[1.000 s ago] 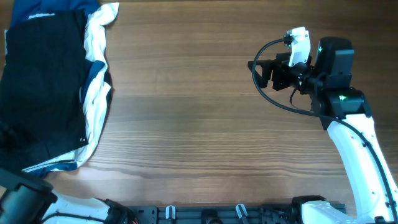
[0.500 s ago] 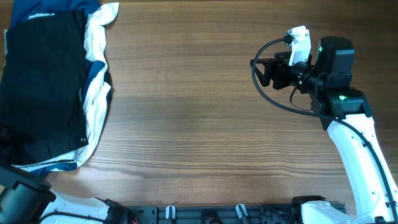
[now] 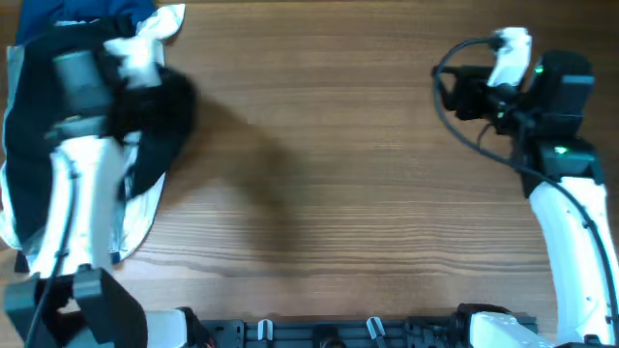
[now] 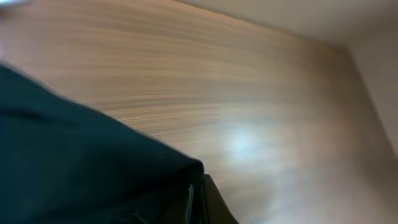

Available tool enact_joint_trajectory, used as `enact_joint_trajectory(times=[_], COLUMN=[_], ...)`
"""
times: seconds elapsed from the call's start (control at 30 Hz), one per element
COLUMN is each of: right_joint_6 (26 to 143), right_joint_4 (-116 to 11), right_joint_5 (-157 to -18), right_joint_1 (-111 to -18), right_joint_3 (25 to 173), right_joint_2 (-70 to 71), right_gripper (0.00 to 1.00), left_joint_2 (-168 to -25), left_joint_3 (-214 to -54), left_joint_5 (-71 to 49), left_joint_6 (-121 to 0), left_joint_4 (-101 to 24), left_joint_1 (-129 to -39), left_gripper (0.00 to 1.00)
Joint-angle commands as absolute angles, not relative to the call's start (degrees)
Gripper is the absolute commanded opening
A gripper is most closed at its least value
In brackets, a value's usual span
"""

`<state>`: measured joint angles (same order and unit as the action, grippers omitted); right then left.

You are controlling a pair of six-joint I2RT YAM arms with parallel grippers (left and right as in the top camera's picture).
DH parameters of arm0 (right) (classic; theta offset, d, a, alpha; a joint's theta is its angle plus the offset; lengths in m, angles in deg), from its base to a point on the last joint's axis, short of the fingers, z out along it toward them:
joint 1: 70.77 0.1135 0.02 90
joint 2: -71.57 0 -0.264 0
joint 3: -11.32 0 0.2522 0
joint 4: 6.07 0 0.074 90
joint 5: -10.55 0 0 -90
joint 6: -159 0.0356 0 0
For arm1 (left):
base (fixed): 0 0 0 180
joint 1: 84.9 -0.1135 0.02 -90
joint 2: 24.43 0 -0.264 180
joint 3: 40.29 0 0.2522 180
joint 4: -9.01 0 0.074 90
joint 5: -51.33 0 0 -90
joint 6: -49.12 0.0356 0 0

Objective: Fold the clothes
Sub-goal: 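Pull the black shorts out of the pile to the table center with left gripper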

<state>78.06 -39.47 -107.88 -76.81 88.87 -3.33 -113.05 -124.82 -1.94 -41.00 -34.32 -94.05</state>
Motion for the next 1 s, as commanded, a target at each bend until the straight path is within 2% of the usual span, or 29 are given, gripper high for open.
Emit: enact_joint_trajectory(times=[0.0, 0.17, 0.23, 0.27, 0.3, 0.33, 0.37, 0.4, 0.57, 0.63, 0.73, 0.83, 0.97], right_joint_6=[79.6, 79.6, 79.5, 79.5, 79.4, 79.2, 78.7, 78.1, 77.4, 75.1, 72.3, 68.9, 69.1], right_joint_4=[-43.4, -47.7, -48.6, -49.1, -49.3, -49.4, -49.3, -49.2, -49.3, -49.5, -49.5, -47.8, -46.9], right_joint_5=[-109.5, -117.8, -120.0, -120.5, -120.5, -120.5, -120.5, -120.5, -121.2, -121.9, -120.5, -113.3, -104.2], right_joint_1=[-82.9, -94.5, -97.8, -99.0, -100.0, -100.5, -100.7, -100.7, -100.5, -99.2, -94.5, -85.8, -78.0], right_joint_3=[92.7, 92.9, 92.9, 92.9, 92.9, 92.9, 92.9, 92.9, 92.9, 92.9, 92.9, 92.9, 92.9], right_joint_2=[-1.5, -1.2, -1.2, -1.2, -1.2, -1.2, -1.2, -1.2, -1.2, -1.4, -3.1, -8.0, -15.7], right_gripper=[0.6, 0.61, 0.61, 0.63, 0.64, 0.66, 0.68, 0.69, 0.75, 0.76, 0.8, 0.85, 0.86], left_joint_2=[-114.9, -124.9, -129.4, -132.0, -133.8, -134.7, -134.9, -134.9, -130.2, -126.2, -119.9, -115.8, -115.4], left_joint_3=[-125.4, -125.4, -125.4, -125.4, -125.4, -125.4, -125.4, -125.4, -125.5, -125.5, -125.5, -125.4, -125.4], left_joint_5=[-2.8, -8.8, -8.8, -8.8, -8.8, -8.8, -8.8, -8.8, -8.2, -8.5, -13.7, -19.4, -23.0], left_joint_6=[-47.0, -50.8, -53.0, -53.5, -53.6, -53.6, -53.9, -54.5, -58.9, -58.9, -58.8, -54.7, -52.8], left_joint_4=[-25.1, -8.3, -2.8, 0.3, 2.6, 3.8, 4.3, 4.5, 3.2, -2.1, -16.5, -30.9, -38.4], left_joint_1=[-75.6, -55.3, -51.1, -49.3, -47.9, -47.3, -46.9, -46.9, -51.1, -54.2, -59.5, -64.1, -65.7], left_gripper=[0.04, 0.04, 0.04, 0.14, 0.28, 0.49, 0.84, 1.0, 1.0, 1.0, 1.0, 1.0, 1.0])
